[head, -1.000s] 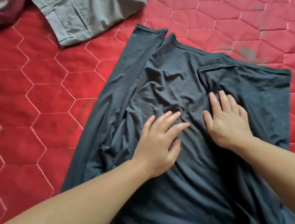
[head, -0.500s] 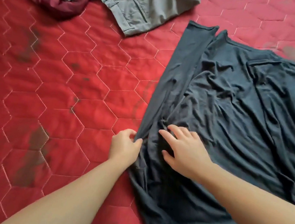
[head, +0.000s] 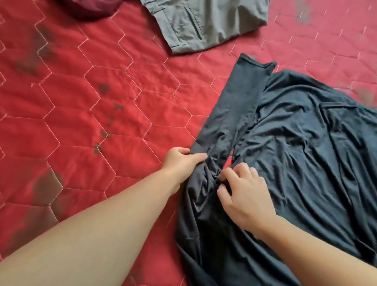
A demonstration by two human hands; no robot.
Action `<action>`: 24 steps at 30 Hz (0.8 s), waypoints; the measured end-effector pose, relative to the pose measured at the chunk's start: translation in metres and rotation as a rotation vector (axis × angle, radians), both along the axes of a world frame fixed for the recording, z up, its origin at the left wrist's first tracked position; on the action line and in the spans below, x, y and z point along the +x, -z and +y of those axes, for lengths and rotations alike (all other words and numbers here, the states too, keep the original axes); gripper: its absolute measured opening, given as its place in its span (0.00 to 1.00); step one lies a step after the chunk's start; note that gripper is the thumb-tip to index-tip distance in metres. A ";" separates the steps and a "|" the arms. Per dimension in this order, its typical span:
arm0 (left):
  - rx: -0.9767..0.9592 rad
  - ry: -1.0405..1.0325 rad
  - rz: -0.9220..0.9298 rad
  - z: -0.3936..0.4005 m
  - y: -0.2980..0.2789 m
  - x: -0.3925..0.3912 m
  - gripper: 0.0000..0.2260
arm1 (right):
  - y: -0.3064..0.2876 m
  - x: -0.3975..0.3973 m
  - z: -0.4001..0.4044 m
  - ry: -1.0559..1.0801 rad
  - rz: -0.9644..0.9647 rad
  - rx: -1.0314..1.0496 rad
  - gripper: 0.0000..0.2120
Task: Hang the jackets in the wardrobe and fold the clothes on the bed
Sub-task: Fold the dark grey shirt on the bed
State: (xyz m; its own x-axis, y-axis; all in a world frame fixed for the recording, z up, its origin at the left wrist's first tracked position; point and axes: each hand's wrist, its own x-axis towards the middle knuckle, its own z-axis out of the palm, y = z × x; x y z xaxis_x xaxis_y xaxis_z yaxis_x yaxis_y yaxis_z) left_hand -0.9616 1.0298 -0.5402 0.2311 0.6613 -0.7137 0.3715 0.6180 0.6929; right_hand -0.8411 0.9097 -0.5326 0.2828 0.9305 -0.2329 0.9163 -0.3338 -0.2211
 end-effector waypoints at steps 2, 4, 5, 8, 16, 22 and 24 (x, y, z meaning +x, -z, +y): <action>-0.087 0.042 -0.128 0.001 -0.001 0.005 0.13 | -0.007 0.002 0.023 0.152 0.109 0.174 0.10; -0.067 0.136 -0.221 -0.006 -0.007 0.004 0.22 | -0.010 0.005 0.057 0.381 0.264 0.217 0.13; 0.030 0.209 -0.223 -0.012 -0.011 0.002 0.26 | -0.010 0.008 0.076 0.496 0.324 0.150 0.18; 0.470 0.610 -0.140 -0.037 -0.020 -0.003 0.33 | -0.011 0.018 0.121 0.693 0.423 -0.194 0.39; 0.757 1.311 0.051 -0.061 -0.017 0.005 0.33 | -0.014 0.060 0.141 1.077 0.736 0.162 0.08; 0.789 1.529 0.120 -0.055 -0.005 0.013 0.34 | -0.056 0.125 0.149 1.040 1.381 0.217 0.12; 0.815 1.565 0.119 -0.050 -0.004 0.020 0.34 | -0.065 0.149 0.136 0.962 1.438 0.312 0.08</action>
